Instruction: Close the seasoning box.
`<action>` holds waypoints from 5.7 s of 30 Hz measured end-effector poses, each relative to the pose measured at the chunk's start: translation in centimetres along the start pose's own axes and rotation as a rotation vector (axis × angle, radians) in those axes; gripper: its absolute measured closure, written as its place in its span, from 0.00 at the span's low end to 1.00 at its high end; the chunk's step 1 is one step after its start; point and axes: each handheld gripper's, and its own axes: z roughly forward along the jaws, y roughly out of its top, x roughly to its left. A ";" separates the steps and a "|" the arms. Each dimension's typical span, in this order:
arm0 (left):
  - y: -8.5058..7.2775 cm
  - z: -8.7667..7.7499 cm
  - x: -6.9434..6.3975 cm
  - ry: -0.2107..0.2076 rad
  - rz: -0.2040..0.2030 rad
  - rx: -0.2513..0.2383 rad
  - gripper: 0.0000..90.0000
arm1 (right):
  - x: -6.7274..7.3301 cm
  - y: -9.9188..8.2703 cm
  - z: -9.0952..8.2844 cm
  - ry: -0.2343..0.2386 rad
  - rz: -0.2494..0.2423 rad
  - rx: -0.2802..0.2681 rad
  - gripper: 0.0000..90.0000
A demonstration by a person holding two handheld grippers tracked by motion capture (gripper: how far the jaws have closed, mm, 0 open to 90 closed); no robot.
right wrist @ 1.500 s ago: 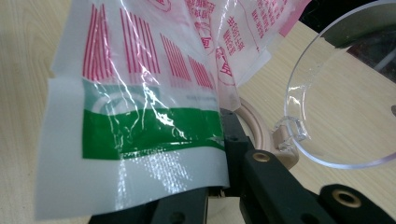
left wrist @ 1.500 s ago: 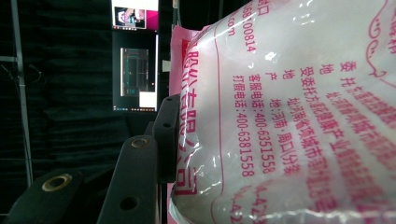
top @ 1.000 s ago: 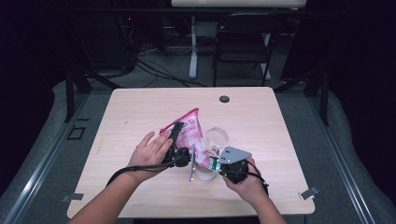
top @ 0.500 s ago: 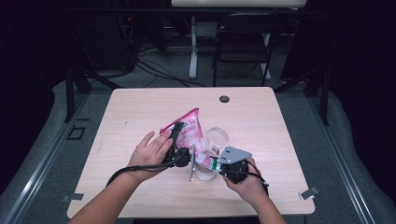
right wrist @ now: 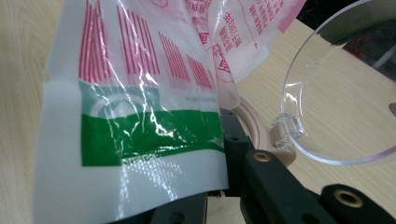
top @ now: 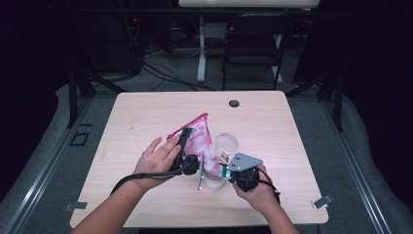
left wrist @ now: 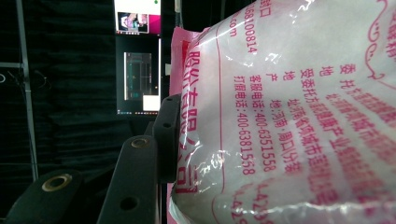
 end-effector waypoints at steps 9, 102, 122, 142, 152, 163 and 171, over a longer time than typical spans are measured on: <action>0.0 -0.1 0.1 0.007 -0.004 -0.006 0.68 | 0.0 0.0 0.1 -0.002 0.000 -0.003 0.99; 0.2 -0.1 0.3 0.018 -0.010 -0.018 0.68 | -0.1 -0.2 0.1 -0.003 0.004 -0.003 1.00; 0.2 0.1 0.3 0.005 -0.001 -0.016 0.68 | -0.1 -0.2 0.0 -0.004 0.000 0.006 1.00; 0.4 0.2 0.7 -0.021 0.005 0.013 0.71 | 0.3 0.1 -0.2 -0.001 -0.010 0.002 1.00; 0.4 0.2 0.7 -0.017 0.008 0.013 0.71 | 0.3 0.2 -0.4 -0.007 -0.009 -0.005 1.00; 0.6 0.2 0.7 -0.025 0.021 0.016 0.72 | 0.2 0.3 -0.6 -0.016 -0.009 -0.004 1.00; 0.8 0.1 0.8 -0.021 0.015 0.008 0.72 | 0.2 0.2 -0.6 -0.016 -0.003 -0.007 1.00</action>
